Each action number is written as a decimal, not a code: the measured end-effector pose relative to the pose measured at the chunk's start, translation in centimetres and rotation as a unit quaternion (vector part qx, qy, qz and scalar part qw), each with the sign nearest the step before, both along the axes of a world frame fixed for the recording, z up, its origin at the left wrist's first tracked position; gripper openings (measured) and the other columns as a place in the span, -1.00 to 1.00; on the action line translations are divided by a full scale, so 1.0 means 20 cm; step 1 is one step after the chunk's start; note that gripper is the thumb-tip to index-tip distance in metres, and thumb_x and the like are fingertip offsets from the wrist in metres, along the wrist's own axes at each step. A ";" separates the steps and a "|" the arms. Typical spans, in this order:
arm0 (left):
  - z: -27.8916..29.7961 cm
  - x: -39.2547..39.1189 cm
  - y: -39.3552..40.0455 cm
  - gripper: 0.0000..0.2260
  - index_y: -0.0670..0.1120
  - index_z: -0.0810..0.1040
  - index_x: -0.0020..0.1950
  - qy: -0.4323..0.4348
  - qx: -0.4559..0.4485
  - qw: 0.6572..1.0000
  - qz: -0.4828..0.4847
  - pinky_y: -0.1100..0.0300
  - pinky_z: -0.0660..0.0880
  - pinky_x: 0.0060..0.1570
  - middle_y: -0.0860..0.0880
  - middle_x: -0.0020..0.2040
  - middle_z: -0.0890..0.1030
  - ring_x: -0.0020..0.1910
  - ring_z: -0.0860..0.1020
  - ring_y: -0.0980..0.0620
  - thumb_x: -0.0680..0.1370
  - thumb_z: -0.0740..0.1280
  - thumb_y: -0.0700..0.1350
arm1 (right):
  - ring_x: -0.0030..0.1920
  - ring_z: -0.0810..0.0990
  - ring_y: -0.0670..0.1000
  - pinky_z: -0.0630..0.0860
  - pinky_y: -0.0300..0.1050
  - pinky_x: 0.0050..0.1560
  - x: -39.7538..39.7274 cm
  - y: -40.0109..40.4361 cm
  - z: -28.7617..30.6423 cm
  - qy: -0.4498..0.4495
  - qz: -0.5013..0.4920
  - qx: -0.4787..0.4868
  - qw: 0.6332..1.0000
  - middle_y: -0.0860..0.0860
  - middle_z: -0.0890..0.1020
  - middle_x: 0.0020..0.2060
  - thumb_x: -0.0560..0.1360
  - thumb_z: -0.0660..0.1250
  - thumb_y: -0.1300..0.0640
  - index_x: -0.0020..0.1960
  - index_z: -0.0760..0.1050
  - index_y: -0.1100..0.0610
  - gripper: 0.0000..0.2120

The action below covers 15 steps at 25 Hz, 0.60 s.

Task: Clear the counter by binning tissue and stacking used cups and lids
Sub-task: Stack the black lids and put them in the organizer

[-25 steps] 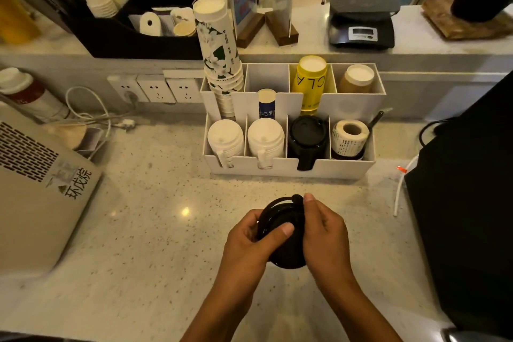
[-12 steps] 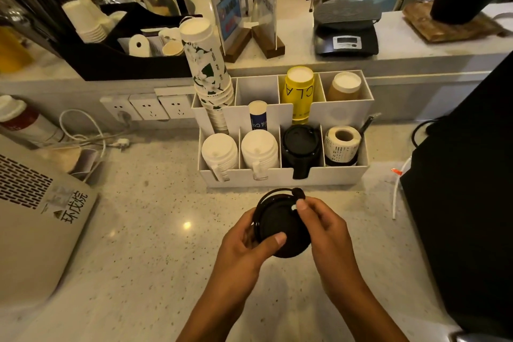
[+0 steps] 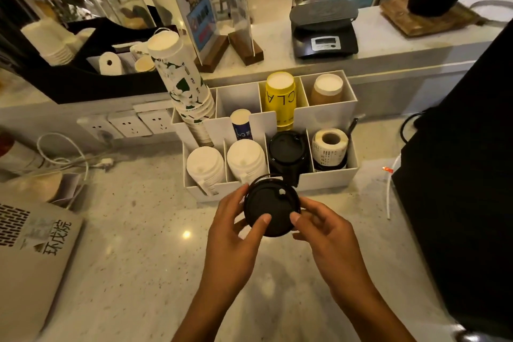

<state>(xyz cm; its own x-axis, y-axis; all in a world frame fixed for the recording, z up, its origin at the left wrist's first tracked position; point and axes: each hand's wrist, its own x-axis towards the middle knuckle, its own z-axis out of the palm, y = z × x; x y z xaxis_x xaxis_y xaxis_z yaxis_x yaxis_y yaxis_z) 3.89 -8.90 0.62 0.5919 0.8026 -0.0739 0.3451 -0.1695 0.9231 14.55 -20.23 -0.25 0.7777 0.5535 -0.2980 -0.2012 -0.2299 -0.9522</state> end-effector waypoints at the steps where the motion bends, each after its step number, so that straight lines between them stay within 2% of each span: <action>1: 0.00 0.02 0.00 -0.47 0.34 0.35 0.35 0.018 0.040 0.999 -0.016 0.64 0.37 -0.08 0.42 0.28 0.38 0.17 0.44 0.49 0.45 0.47 0.07 | -0.08 0.68 -0.18 0.51 -0.45 -0.32 0.01 0.01 0.00 -0.002 -0.006 -0.006 1.000 -0.35 0.64 -0.10 0.50 0.40 -0.10 0.03 0.48 -0.37 -0.81; 4: -0.02 0.08 0.01 -0.19 0.23 0.17 0.54 0.082 0.115 0.986 -0.088 0.70 0.22 0.12 0.34 0.45 0.24 0.32 0.25 0.51 0.38 0.49 0.23 | -0.02 0.68 -0.15 0.54 -0.38 -0.20 0.05 0.04 -0.02 0.001 -0.019 -0.006 1.000 -0.27 0.67 -0.03 0.50 0.41 -0.10 0.07 0.48 -0.33 -0.80; 6: -0.04 0.12 0.03 -0.10 0.19 0.10 0.57 0.107 0.154 0.977 -0.106 0.68 0.14 0.18 0.25 0.52 0.21 0.39 0.22 0.40 0.35 0.50 0.27 | 0.00 0.66 -0.15 0.55 -0.38 -0.19 0.08 0.06 -0.04 0.000 -0.023 -0.006 1.000 -0.26 0.66 -0.03 0.49 0.43 -0.06 0.04 0.49 -0.30 -0.80; 8: -0.07 0.18 0.06 -0.10 0.13 0.13 0.58 0.112 0.189 0.971 -0.095 0.50 0.17 0.30 0.12 0.55 0.27 0.45 0.27 0.20 0.36 0.52 0.24 | 0.01 0.65 -0.15 0.59 -0.31 -0.11 0.10 0.09 -0.06 -0.004 -0.023 -0.007 1.000 -0.27 0.65 -0.02 0.49 0.44 -0.02 0.02 0.49 -0.28 -0.79; 10: -0.08 0.24 0.10 -0.12 0.05 0.20 0.57 0.123 0.206 0.967 -0.085 0.30 0.26 0.32 0.03 0.53 0.33 0.47 0.36 0.01 0.36 0.56 0.17 | 0.01 0.63 -0.16 0.60 -0.26 -0.04 0.12 0.12 -0.09 -0.013 -0.026 -0.021 0.999 -0.29 0.62 -0.02 0.50 0.43 -0.03 0.06 0.47 -0.27 -0.78; 13: -0.10 0.32 0.16 -0.14 0.00 0.27 0.55 0.119 0.210 0.967 -0.083 0.18 0.37 0.33 0.00 0.50 0.38 0.44 0.40 -0.03 0.36 0.56 0.17 | 0.00 0.57 -0.27 0.48 -0.45 -0.14 0.16 0.15 -0.14 -0.044 -0.039 -0.039 0.998 -0.35 0.57 -0.01 0.48 0.31 -0.19 0.17 0.45 -0.27 -0.74; 14: -0.10 0.34 0.20 -0.14 -0.01 0.27 0.55 0.119 0.207 0.968 -0.084 0.14 0.40 0.34 0.00 0.50 0.38 0.44 0.39 -0.02 0.36 0.57 0.17 | 0.01 0.55 -0.28 0.46 -0.47 -0.12 0.18 0.15 -0.18 -0.061 -0.045 -0.056 0.996 -0.32 0.58 0.03 0.48 0.26 -0.23 0.20 0.46 -0.24 -0.70; 15: -0.10 0.38 0.23 -0.14 -0.01 0.26 0.55 0.120 0.205 0.968 -0.085 0.10 0.42 0.36 0.00 0.50 0.38 0.44 0.39 -0.02 0.36 0.57 0.17 | 0.05 0.56 -0.24 0.48 -0.41 -0.03 0.19 0.15 -0.24 -0.080 -0.050 -0.082 0.992 -0.25 0.59 0.09 0.51 0.24 -0.22 0.25 0.48 -0.19 -0.66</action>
